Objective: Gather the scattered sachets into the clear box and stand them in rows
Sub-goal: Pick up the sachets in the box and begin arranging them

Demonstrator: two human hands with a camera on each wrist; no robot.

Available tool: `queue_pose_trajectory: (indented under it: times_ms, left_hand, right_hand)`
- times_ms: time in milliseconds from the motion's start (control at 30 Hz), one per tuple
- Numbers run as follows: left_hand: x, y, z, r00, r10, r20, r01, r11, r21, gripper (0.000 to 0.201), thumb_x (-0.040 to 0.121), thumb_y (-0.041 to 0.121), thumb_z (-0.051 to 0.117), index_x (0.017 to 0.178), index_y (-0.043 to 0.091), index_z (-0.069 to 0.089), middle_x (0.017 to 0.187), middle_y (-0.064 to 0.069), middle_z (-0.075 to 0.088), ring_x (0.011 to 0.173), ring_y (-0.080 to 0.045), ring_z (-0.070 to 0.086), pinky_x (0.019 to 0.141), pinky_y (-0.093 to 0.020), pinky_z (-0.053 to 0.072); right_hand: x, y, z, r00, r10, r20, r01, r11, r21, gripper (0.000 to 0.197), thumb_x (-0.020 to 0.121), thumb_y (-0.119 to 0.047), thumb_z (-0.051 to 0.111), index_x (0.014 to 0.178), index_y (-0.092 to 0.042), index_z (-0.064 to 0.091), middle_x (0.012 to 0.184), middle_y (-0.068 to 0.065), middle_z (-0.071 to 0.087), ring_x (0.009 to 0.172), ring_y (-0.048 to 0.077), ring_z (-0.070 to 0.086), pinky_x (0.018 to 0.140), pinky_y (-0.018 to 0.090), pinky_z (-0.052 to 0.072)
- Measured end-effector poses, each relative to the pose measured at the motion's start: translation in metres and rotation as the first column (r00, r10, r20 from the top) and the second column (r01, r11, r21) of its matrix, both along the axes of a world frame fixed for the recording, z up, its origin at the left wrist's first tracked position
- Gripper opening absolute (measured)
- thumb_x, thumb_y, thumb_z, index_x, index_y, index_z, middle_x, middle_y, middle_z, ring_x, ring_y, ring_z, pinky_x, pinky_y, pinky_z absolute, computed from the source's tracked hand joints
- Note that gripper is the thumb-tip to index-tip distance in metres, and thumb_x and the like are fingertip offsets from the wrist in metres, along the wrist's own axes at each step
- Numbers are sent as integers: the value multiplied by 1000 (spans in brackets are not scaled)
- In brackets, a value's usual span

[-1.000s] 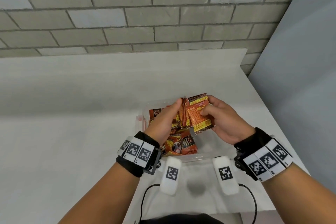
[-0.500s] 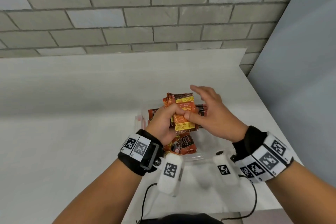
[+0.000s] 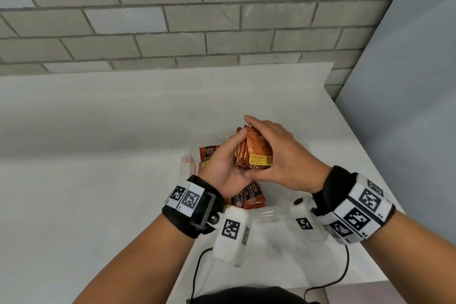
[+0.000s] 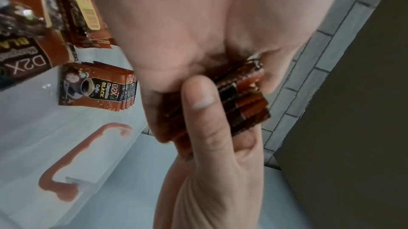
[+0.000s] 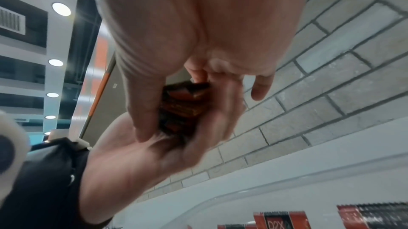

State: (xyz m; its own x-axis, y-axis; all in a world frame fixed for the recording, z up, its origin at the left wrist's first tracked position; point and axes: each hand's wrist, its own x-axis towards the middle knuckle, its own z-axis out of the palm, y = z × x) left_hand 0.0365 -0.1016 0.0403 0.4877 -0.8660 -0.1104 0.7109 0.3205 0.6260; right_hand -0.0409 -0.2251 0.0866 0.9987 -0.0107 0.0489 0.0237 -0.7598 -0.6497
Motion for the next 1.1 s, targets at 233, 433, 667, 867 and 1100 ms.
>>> queue_pose_trajectory:
  times_ms: [233, 433, 667, 867, 1100]
  left_hand:
    - [2, 0, 4, 987, -24, 157, 3, 991, 132, 94, 63, 47, 84, 134, 3, 42, 109, -11, 68, 104, -21, 66, 81, -30, 55]
    - [4, -1, 2, 987, -26, 160, 7, 993, 118, 82, 51, 43, 91, 115, 6, 55, 97, -10, 70, 93, -20, 69, 78, -29, 56]
    - [5, -1, -1, 993, -28, 115, 8, 985, 170, 32, 63, 36, 87, 88, 18, 78, 88, -5, 72, 85, -16, 70, 78, -30, 56]
    - [5, 5, -2, 999, 9, 52, -20, 975, 223, 15, 79, 1, 53, 81, 9, 66, 71, -6, 66, 66, -16, 65, 61, -25, 53]
    - [10, 23, -14, 998, 34, 54, -41, 990, 138, 58, 70, 7, 61, 127, 16, 59, 103, -12, 69, 85, -24, 68, 66, -36, 57]
  right_hand:
    - [3, -2, -6, 1000, -23, 5, 22, 997, 69, 108, 64, -30, 86, 149, -24, 20, 145, -3, 40, 129, 9, 41, 112, 40, 32]
    - [3, 2, -15, 999, -21, -29, 23, 998, 57, 102, 67, -28, 84, 148, -26, 23, 141, -4, 41, 126, 9, 40, 110, 39, 34]
    - [6, 4, -16, 999, -28, 15, 28, 1000, -13, 94, 66, -32, 83, 143, -25, 32, 136, -5, 46, 122, 10, 43, 107, 40, 35]
    - [5, 6, -21, 998, -21, -55, 25, 996, 80, 105, 64, -42, 84, 148, -31, 22, 136, -12, 39, 126, 6, 34, 109, 27, 28]
    - [0, -3, -31, 988, -152, -41, 156, 917, 367, 67, 80, -46, 67, 139, -31, 38, 121, -7, 52, 111, 11, 53, 88, 27, 48]
